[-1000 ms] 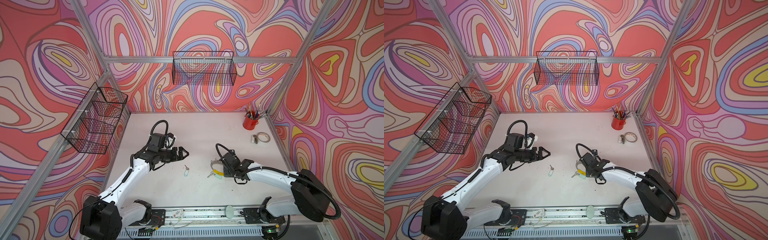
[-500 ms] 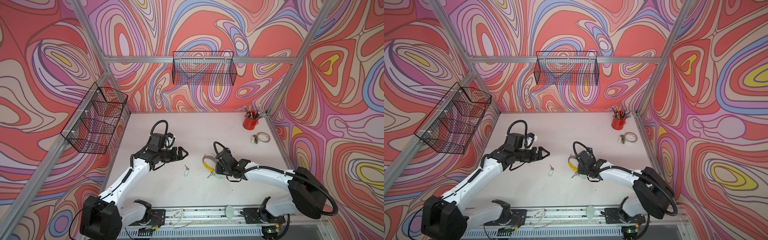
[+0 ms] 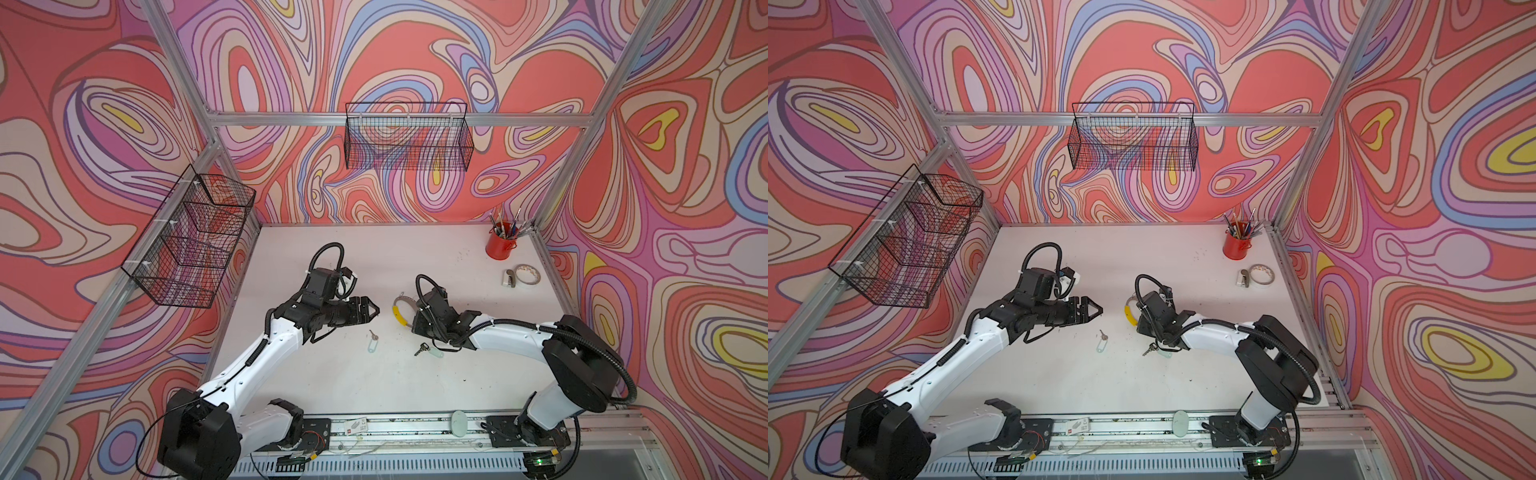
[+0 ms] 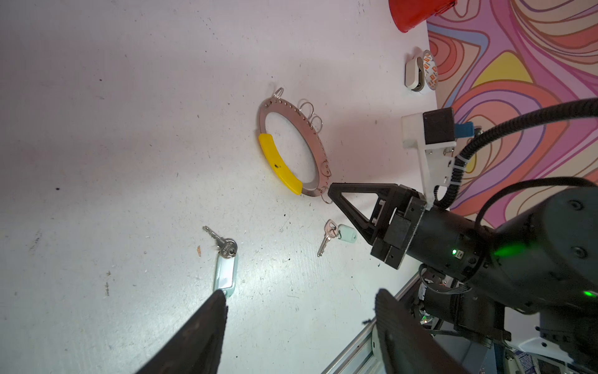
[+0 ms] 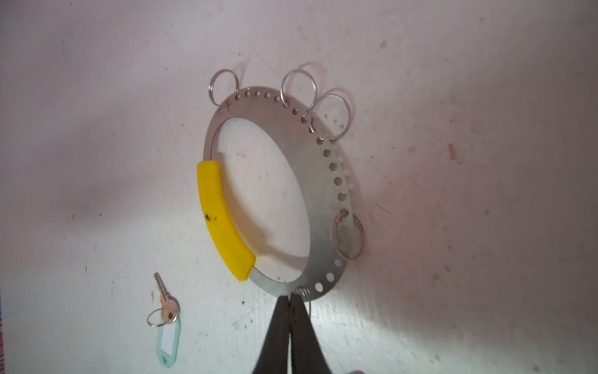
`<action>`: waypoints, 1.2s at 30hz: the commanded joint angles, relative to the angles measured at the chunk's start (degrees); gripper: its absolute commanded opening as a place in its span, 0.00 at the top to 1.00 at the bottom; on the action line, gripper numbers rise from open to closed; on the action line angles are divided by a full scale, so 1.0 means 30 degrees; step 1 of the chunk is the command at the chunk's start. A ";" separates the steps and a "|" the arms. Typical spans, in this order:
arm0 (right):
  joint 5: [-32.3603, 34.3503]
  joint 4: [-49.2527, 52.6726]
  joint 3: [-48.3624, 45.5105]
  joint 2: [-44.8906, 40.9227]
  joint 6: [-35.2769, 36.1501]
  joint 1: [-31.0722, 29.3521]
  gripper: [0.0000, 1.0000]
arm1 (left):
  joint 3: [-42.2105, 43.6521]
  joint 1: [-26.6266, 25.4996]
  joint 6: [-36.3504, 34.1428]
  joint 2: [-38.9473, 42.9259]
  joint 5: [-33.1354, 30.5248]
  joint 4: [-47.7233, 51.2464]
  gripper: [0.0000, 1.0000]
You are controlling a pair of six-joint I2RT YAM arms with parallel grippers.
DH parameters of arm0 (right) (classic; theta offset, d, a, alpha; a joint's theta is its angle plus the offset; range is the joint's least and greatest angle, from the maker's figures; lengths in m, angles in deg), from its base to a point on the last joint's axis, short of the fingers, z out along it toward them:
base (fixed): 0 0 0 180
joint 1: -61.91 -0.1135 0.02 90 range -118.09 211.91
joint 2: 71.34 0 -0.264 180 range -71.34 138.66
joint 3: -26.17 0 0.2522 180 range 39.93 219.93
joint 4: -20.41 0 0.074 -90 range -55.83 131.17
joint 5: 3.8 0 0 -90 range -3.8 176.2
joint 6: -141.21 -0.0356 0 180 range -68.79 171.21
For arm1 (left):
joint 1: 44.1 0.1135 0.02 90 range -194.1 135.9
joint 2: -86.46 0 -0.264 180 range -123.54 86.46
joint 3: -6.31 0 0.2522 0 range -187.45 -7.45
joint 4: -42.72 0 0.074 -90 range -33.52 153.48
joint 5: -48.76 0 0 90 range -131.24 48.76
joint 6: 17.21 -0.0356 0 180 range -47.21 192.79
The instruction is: Put the keys on the keyring
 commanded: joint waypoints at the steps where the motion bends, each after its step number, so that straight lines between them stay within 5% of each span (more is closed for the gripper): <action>1: -0.0360 -0.0857 0.0398 0.0700 -0.0719 -0.0171 1.00 | 0.0279 -0.0197 0.0404 0.0258 -0.0807 -0.0285 0.26; 7: -0.0721 -0.1263 0.0771 0.0855 0.0159 -0.0157 0.89 | 0.1380 -0.0746 0.0877 0.0838 -0.1278 -0.2049 0.26; 11: -0.0460 -0.0204 0.1654 0.0231 0.2154 -0.0171 0.69 | 0.2190 -0.0866 0.1573 0.1340 -0.2278 -0.3012 0.25; 17: -0.0085 0.1395 0.1910 -0.1544 0.4202 0.0759 0.60 | 0.2024 -0.1101 0.2304 0.0508 -0.1620 -0.2509 0.25; 27: -0.1683 0.1133 -0.0708 -0.4616 0.6468 0.5144 0.23 | -0.2461 -0.4695 0.6215 -0.5164 -0.2980 0.0645 0.32; 36: -0.2509 0.1018 -0.1690 -0.5685 0.7041 0.5809 0.15 | -0.5518 -0.5880 0.9030 -1.0741 -0.3644 0.0257 0.45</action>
